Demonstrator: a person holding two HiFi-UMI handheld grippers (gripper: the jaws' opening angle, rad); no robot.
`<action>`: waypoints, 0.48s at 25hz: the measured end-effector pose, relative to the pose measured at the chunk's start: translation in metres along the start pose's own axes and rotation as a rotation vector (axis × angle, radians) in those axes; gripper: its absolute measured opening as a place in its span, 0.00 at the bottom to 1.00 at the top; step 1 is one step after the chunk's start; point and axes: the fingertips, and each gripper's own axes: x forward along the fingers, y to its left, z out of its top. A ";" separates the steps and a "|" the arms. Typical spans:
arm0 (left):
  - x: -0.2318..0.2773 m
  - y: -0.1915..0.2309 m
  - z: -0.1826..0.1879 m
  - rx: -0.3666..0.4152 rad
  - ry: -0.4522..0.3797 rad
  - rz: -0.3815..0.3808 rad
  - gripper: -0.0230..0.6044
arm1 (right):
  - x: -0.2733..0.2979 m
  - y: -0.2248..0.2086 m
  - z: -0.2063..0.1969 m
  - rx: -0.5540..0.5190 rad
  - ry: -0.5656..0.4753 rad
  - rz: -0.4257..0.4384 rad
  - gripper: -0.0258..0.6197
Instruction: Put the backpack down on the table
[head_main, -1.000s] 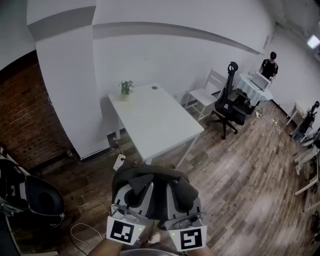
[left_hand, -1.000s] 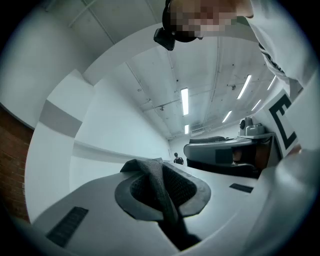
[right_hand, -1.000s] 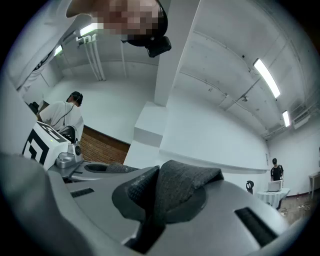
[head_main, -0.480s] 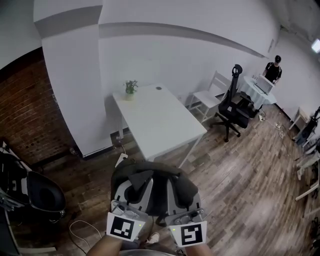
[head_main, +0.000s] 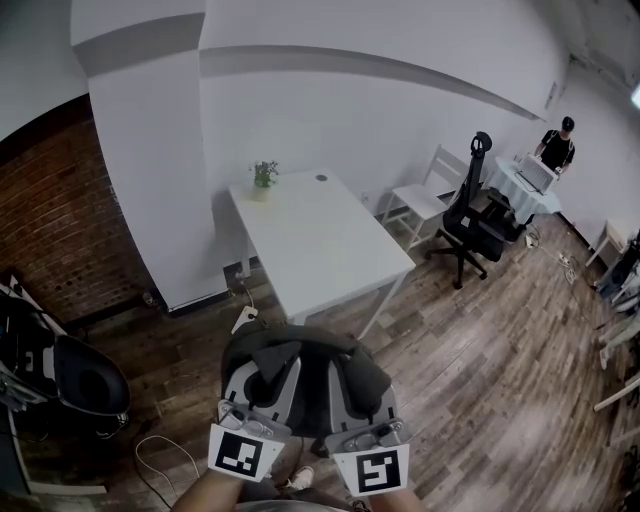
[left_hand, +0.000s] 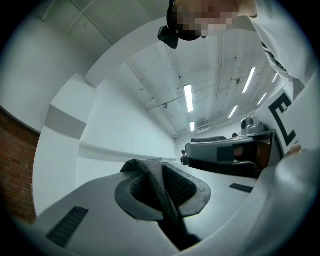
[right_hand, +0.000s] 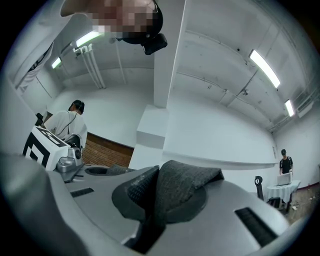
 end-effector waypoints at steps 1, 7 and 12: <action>0.002 -0.003 0.000 0.002 -0.001 0.005 0.09 | -0.002 -0.003 0.000 0.002 -0.004 0.006 0.12; 0.015 -0.016 -0.002 0.000 -0.016 0.027 0.09 | -0.007 -0.020 -0.002 -0.003 -0.010 0.031 0.12; 0.035 -0.010 -0.004 0.006 -0.028 0.027 0.09 | 0.009 -0.034 -0.003 -0.011 -0.025 0.031 0.12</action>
